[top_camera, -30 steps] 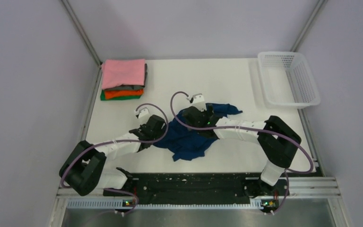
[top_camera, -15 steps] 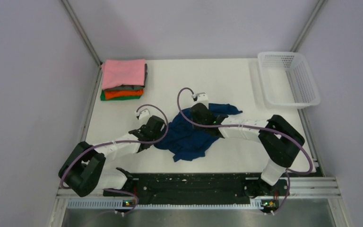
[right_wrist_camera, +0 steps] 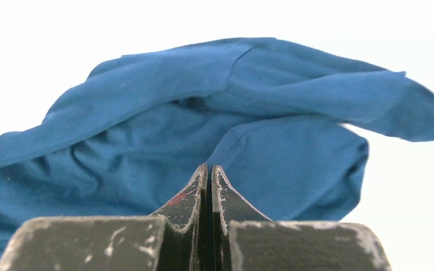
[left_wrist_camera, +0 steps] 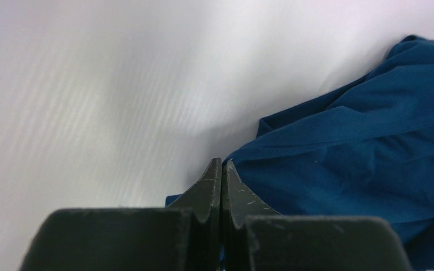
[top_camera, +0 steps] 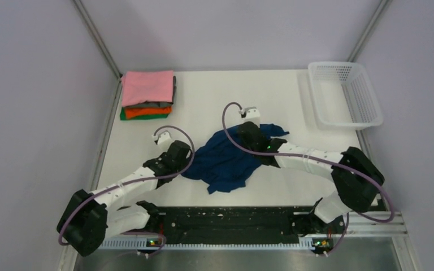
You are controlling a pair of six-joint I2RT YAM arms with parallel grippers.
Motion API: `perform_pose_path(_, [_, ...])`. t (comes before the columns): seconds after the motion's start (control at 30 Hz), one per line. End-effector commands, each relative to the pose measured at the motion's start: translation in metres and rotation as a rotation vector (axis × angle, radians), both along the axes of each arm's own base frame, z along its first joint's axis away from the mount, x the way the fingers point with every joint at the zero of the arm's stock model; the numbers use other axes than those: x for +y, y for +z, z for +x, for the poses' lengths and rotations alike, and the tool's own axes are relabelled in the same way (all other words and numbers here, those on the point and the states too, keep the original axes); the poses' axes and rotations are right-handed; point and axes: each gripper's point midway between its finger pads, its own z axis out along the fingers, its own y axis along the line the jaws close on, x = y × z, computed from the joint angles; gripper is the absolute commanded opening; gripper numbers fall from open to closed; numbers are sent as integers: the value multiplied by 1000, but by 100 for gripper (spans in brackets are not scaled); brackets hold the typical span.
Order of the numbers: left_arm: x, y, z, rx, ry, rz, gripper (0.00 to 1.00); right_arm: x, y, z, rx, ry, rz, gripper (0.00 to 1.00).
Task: Fold and stack the t-shirts
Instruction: Flatten out the tshirt
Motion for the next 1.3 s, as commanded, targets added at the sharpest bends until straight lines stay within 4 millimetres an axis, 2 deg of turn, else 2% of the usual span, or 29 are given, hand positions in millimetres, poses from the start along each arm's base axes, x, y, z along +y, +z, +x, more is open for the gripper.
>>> perform_pose_path(0.0, [20, 58, 18, -152, 111, 29, 0, -53, 77, 19, -193, -144, -22, 0])
perform_pose_path(0.17, [32, 152, 29, -387, 142, -15, 0, -116, 156, 16, -367, -273, 47, 0])
perform_pose_path(0.23, [37, 197, 30, -512, 134, -39, 0, -140, 197, 10, -460, -319, 69, 0])
perform_pose_path(0.33, [44, 276, 22, -711, 117, -106, 0, -163, 264, -6, -594, -345, 121, 0])
perform_pose_path(0.5, [51, 400, -10, -1003, 25, -212, 0, -182, 367, -33, -779, -316, 241, 0])
perform_pose_path(0.57, [44, 445, -24, -1090, -57, -248, 0, -180, 409, -47, -850, -253, 309, 0])
perform_pose_path(0.63, [37, 489, -37, -1164, -139, -268, 0, -174, 444, -61, -904, -169, 367, 0])
perform_pose_path(0.73, [28, 539, -42, -1212, -211, -257, 0, -171, 484, -72, -965, -108, 396, 0])
perform_pose_path(0.83, [21, 572, -28, -1219, -223, -196, 0, -177, 511, -72, -1016, -123, 357, 0])
perform_pose_path(0.87, [23, 586, -26, -1231, -208, -181, 0, -176, 515, -66, -1019, -132, 338, 0])
perform_pose_path(0.97, [22, 596, -2, -1210, -154, -103, 0, -171, 522, -55, -1030, -138, 280, 0])
perform_pose_path(1.03, [19, 596, 16, -1196, -127, -54, 0, -167, 525, -45, -1032, -151, 239, 0])
perform_pose_path(1.13, [11, 583, 50, -1149, -71, 16, 0, -162, 520, -21, -1027, -204, 155, 0])
perform_pose_path(1.2, [4, 570, 76, -1116, -61, 52, 0, -161, 515, -1, -1029, -239, 105, 0])
perform_pose_path(1.27, [-1, 558, 105, -1079, -67, 60, 0, -160, 506, 28, -1021, -239, 81, 0])
